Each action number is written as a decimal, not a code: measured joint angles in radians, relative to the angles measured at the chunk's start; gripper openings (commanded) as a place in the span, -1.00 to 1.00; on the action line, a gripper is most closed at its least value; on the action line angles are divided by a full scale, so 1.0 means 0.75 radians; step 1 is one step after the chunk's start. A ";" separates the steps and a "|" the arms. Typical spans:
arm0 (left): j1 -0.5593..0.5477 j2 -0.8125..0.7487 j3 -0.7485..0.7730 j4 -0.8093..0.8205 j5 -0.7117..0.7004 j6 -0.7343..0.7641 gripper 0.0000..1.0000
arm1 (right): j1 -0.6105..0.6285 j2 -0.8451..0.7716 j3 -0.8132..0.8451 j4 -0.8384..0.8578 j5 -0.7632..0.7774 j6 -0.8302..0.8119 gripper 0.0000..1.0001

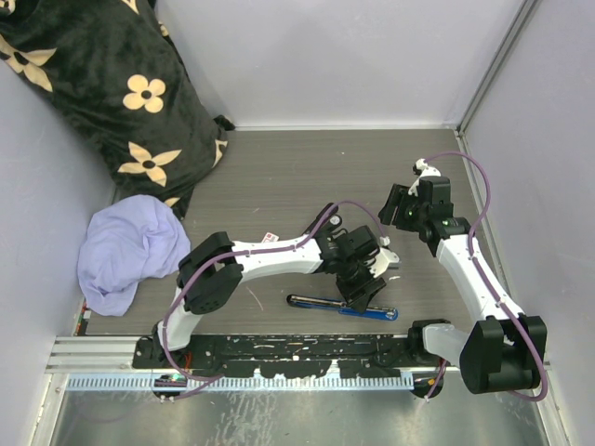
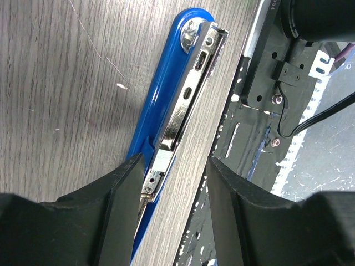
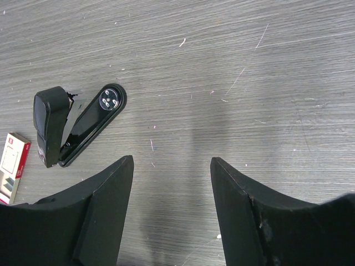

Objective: Load the staples into the stapler
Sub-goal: Adjust the stapler at the center of the board, then pick up the stapler.

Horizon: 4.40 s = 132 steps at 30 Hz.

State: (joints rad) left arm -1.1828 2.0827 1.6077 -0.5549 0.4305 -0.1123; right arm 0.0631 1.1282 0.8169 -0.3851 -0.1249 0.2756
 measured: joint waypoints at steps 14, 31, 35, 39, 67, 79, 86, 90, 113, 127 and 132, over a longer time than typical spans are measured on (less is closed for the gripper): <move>-0.006 -0.005 -0.019 0.006 0.001 -0.003 0.00 | 0.000 0.000 0.000 0.000 0.000 0.000 0.27; -0.035 -0.015 -0.048 0.025 -0.023 0.001 -0.01 | 0.000 0.000 0.000 0.000 0.000 0.000 0.27; -0.037 -0.024 -0.050 0.026 -0.025 -0.001 -0.01 | 0.000 0.000 0.000 0.000 0.000 0.000 0.27; -0.039 -0.031 -0.050 0.028 -0.024 -0.004 -0.01 | 0.000 0.000 0.000 0.000 0.000 0.000 0.27; -0.063 -0.078 -0.101 0.054 -0.021 -0.014 -0.01 | 0.000 0.000 0.000 0.000 0.000 0.000 0.27; -0.064 -0.105 -0.112 0.057 -0.034 -0.015 0.05 | 0.000 0.000 0.000 0.000 -0.001 0.000 0.28; -0.042 -0.233 -0.221 0.116 -0.109 -0.049 0.40 | 0.000 0.000 0.000 0.000 -0.009 -0.005 0.28; 0.022 -0.380 -0.320 0.187 -0.163 -0.100 0.49 | 0.000 0.000 0.000 -0.001 -0.026 -0.010 0.28; 0.895 -1.011 -0.813 0.153 -0.384 -0.302 0.60 | 0.449 -0.077 -0.159 -0.034 -0.413 0.078 0.11; 0.730 -1.136 -0.868 0.162 -0.511 -0.374 0.38 | 0.740 -0.470 -0.305 -0.371 -0.117 0.627 -0.01; 0.431 -1.139 -0.924 0.302 -0.521 -0.623 0.18 | 0.811 -0.547 -0.335 -0.441 -0.041 0.807 -0.09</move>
State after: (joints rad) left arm -0.8597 1.2285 0.9150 -0.3283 0.0395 -0.5793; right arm 0.6712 0.7181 0.5655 -0.7158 -0.1558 0.8806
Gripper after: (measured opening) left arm 0.656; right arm 0.486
